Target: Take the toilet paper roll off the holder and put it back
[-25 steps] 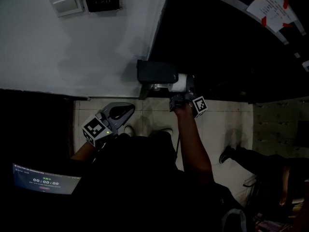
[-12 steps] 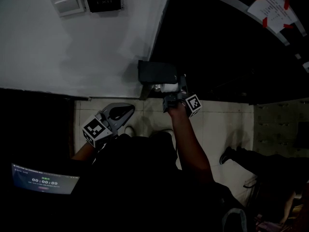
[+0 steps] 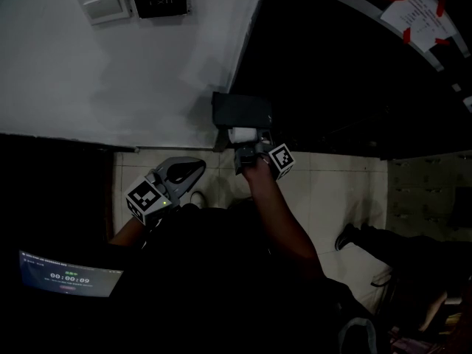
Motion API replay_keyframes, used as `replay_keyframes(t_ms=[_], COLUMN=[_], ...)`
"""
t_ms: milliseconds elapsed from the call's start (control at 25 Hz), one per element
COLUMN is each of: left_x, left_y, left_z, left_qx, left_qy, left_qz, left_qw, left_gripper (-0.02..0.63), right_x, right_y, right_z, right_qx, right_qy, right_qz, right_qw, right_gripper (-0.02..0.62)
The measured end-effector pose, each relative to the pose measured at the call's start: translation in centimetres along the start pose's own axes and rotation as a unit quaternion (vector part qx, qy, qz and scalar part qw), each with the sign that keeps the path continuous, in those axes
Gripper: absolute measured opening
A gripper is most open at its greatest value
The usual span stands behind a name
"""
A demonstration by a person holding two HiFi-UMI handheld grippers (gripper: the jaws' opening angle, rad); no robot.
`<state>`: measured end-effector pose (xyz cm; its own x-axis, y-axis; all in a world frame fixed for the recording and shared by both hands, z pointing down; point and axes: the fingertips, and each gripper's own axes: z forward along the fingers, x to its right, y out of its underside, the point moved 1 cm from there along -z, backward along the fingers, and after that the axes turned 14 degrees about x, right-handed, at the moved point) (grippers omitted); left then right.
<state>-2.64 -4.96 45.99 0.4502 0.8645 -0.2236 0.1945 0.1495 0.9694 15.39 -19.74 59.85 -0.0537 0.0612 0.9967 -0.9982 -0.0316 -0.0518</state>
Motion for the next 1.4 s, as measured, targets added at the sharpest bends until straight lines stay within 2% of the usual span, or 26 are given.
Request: replay_keyframes(t_ms=[240, 520, 760, 920, 1120, 1280, 1400], left_x=[-0.1, -0.3, 0.1, -0.1, 0.0, 0.0, 0.0], left_y=[0.1, 0.5, -0.2, 0.3, 0.4, 0.3, 0.3], left_z=[-0.1, -0.4, -0.2, -0.1, 0.1, 0.3, 0.4], left_qx=[0.002, 0.003, -0.002, 0.005, 0.006, 0.006, 0.006], left_qy=[0.000, 0.000, 0.000, 0.005, 0.009, 0.010, 0.011], left_qz=[0.003, 0.006, -0.007, 0.003, 0.004, 0.004, 0.004], left_qw=[1.0000, 1.0000, 1.0000, 1.0000, 0.9999, 0.9999, 0.9999], left_gripper=[0.000, 0.000, 0.000, 0.000, 0.000, 0.000, 0.000], right_x=[-0.7, -0.3, -0.6, -0.3, 0.1, -0.2, -0.3], right_y=[2.8, 3.1, 3.3, 3.2, 2.7, 2.2, 1.6], right_z=[-0.7, -1.1, -1.8, -3.3, -6.3, -9.0, -10.6], right_qx=[0.007, 0.017, 0.000, -0.014, -0.034, -0.063, -0.066], right_qy=[-0.013, -0.011, -0.015, -0.017, -0.006, -0.016, -0.019], right_qz=[-0.020, -0.030, -0.042, -0.042, -0.045, -0.061, -0.057], right_qw=[1.000, 0.999, 0.999, 0.999, 0.998, 0.996, 0.996], right_gripper=[0.468, 0.469, 0.471, 0.472, 0.472, 0.472, 0.472])
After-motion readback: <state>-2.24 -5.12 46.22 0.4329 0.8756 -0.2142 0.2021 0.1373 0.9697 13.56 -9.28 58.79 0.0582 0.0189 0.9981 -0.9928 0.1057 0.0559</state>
